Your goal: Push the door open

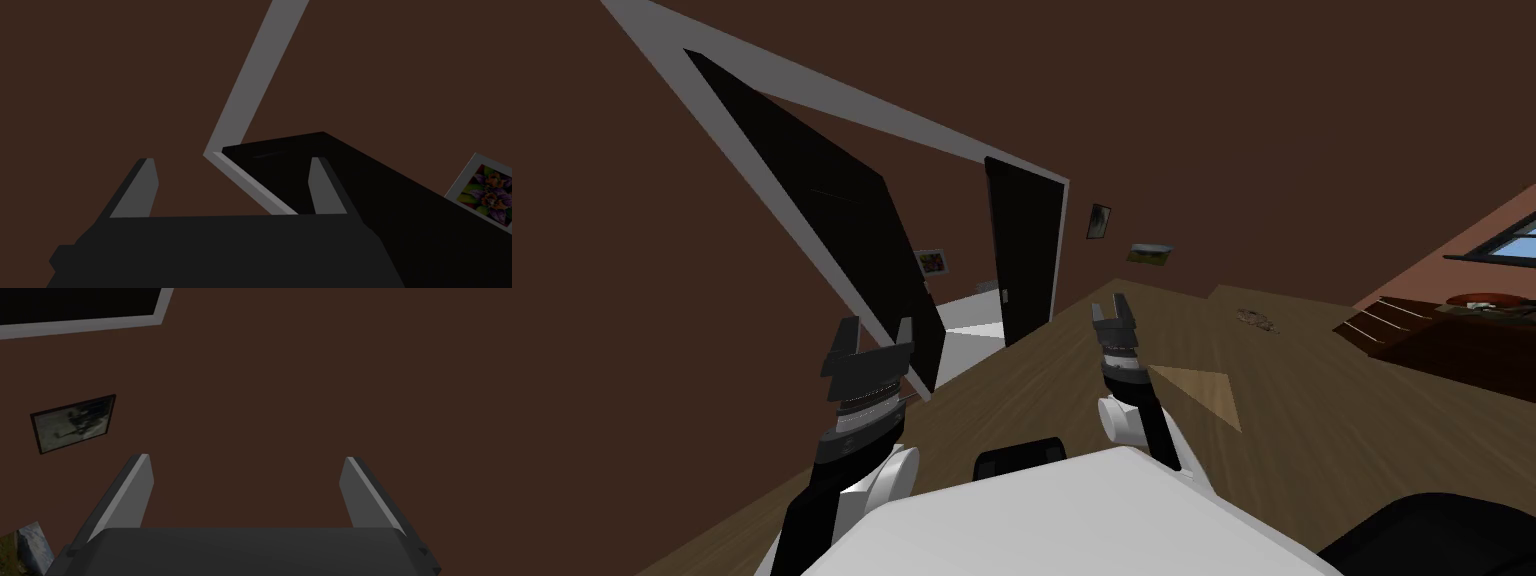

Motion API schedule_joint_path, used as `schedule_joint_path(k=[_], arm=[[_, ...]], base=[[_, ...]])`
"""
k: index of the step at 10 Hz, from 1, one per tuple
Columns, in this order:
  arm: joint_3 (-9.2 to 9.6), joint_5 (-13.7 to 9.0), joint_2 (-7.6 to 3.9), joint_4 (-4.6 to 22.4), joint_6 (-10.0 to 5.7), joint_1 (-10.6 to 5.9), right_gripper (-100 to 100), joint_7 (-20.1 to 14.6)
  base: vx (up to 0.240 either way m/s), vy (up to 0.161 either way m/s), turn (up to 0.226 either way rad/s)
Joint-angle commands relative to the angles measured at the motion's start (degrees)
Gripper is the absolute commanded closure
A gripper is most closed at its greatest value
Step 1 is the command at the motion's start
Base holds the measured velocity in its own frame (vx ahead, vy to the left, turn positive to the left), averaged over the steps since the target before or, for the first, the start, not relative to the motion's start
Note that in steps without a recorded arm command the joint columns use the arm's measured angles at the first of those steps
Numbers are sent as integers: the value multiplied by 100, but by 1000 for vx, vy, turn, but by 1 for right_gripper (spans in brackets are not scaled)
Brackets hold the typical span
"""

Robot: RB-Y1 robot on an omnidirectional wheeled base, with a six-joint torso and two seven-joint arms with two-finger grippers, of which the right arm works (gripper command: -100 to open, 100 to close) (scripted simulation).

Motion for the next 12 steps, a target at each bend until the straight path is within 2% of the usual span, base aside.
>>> schedule_joint_path(k=[1,3,12], arm=[[13,-1,-57,180,-34,-71,-100,-4],[24,-1,-99,334,-63,-131,-100,-7],[105,-5,-342,1456,-275,-571,-100,-29]], base=[[67,12,38],[103,-5,38],[96,-6,40]])
